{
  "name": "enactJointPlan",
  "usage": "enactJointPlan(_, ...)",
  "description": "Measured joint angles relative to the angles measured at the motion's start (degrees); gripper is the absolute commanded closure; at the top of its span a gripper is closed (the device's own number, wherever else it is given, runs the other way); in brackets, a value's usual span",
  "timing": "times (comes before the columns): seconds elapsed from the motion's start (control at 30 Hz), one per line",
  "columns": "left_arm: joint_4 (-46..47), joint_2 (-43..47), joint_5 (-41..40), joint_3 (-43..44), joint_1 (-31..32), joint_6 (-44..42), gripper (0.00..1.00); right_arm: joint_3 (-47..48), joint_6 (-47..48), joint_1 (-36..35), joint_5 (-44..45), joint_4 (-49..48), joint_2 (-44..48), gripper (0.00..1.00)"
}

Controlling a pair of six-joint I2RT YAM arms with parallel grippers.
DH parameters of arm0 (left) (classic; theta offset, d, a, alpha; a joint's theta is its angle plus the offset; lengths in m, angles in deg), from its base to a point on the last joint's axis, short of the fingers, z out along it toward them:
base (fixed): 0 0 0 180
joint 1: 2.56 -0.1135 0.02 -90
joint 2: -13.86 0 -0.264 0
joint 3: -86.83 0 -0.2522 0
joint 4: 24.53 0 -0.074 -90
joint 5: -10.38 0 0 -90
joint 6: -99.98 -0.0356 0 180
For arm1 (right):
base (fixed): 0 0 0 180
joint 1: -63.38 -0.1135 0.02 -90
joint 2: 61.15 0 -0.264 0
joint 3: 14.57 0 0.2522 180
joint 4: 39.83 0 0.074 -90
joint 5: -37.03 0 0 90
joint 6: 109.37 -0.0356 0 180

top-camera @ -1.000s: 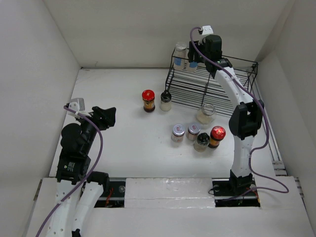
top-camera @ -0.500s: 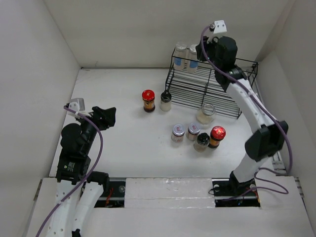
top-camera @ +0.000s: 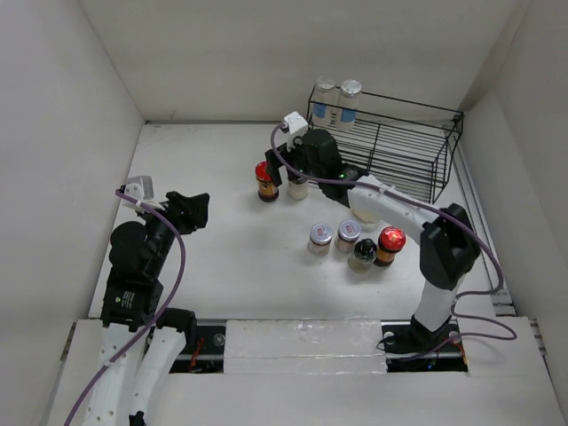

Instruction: Organize the condiment bottles

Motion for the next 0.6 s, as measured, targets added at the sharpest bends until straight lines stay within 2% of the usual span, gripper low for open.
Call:
enactJointPlan(0.23, 0.00, -0.07, 0.33, 0.00, 0.00, -0.02, 0.39, 6.40, 0.48, -0.35, -0.02, 5.90, -9.97, 0.00)
enactJointPlan(0.6, 0.00, -0.11, 0.35, 0.00, 0.00, -0.04, 0.38, 14.38, 1.09, -0.72, -0.22, 7.58, -17.53, 0.00)
